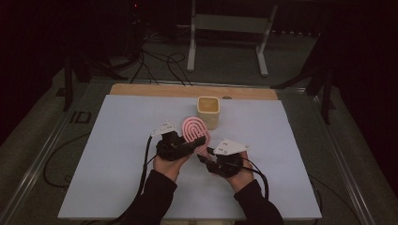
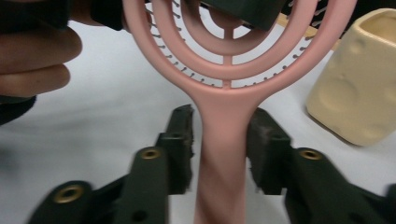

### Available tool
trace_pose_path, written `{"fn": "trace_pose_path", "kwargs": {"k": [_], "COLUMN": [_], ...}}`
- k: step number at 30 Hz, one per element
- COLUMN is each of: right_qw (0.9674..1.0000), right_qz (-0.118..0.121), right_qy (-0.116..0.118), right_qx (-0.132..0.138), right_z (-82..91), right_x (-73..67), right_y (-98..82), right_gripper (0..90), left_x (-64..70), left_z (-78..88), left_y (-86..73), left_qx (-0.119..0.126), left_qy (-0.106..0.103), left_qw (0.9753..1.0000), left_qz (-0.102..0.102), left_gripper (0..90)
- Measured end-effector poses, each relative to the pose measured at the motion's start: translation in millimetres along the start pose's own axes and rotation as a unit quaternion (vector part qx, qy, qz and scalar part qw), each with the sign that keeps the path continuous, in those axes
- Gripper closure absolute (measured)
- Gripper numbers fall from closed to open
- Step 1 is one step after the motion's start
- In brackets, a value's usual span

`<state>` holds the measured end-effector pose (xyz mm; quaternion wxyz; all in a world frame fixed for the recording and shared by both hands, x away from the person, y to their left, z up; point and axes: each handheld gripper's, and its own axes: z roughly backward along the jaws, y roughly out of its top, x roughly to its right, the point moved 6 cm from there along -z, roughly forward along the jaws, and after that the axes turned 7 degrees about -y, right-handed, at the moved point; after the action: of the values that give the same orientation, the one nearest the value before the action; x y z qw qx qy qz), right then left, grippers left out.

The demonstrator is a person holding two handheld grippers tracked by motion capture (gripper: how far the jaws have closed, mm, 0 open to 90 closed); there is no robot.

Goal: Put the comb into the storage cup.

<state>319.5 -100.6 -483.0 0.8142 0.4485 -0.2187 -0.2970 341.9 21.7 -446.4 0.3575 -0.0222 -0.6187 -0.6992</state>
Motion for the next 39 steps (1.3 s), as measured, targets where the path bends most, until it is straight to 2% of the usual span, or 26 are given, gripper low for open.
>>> {"fn": "trace_pose_path", "kwargs": {"k": [4, 10, 12, 15, 19, 25, 28, 30, 33, 39], "right_qw": [0.9999, 0.9996, 0.9994, 0.9995, 0.9995, 0.9988, 0.9973, 0.9955, 0.9944, 0.9935], "right_qz": [-0.001, -0.012, -0.019, -0.023, -0.012, -0.027, -0.059, -0.071, -0.08, -0.081], "right_qy": [0.01, 0.02, 0.023, 0.009, -0.024, -0.036, -0.044, -0.062, -0.069, -0.079], "right_qx": [-0.009, -0.017, -0.019, -0.018, -0.018, -0.018, -0.007, 0.002, 0.012, 0.013], "right_z": [-0.8, -2.0, -1.4, 2.3, 8.0, 16.4, 22.8, 28.1, 35.5, 47.3], "right_x": [0.9, 2.0, 2.6, 5.9, 10.7, 21.1, 31.5, 40.3, 48.2, 55.3], "right_y": [-1.2, -2.7, -2.5, -2.2, -2.2, -11.3, -18.9, -25.8, -35.6, -52.4], "right_gripper": [49.6, 42.4, 36.6, 26.7, 14.7, 9.3, 9.1, 9.1, 9.2, 9.2], "left_x": [-2.6, -4.8, -5.9, -8.4, -12.2, -15.3, -14.8, -15.1, -16.9, -20.1], "left_z": [3.3, 7.8, 9.7, 13.5, 19.8, 29.0, 32.9, 35.0, 37.1, 40.0], "left_y": [1.9, 4.6, 5.8, 8.3, 11.8, 18.3, 22.3, 24.8, 28.2, 34.9], "left_qx": [0.009, 0.016, 0.017, 0.019, 0.021, 0.025, 0.03, 0.031, 0.034, 0.037], "left_qy": [0.005, 0.007, 0.008, 0.011, 0.017, 0.026, 0.028, 0.029, 0.031, 0.035], "left_qw": [0.9999, 0.9998, 0.9998, 0.9998, 0.9996, 0.9993, 0.9991, 0.999, 0.9989, 0.9986], "left_qz": [0.004, 0.004, 0.001, 0.002, 0.0, -0.007, -0.009, -0.011, -0.01, -0.01], "left_gripper": [63.8, 63.9, 63.9, 64.0, 63.9, 64.0, 64.0, 64.0, 64.0, 64.0]}}
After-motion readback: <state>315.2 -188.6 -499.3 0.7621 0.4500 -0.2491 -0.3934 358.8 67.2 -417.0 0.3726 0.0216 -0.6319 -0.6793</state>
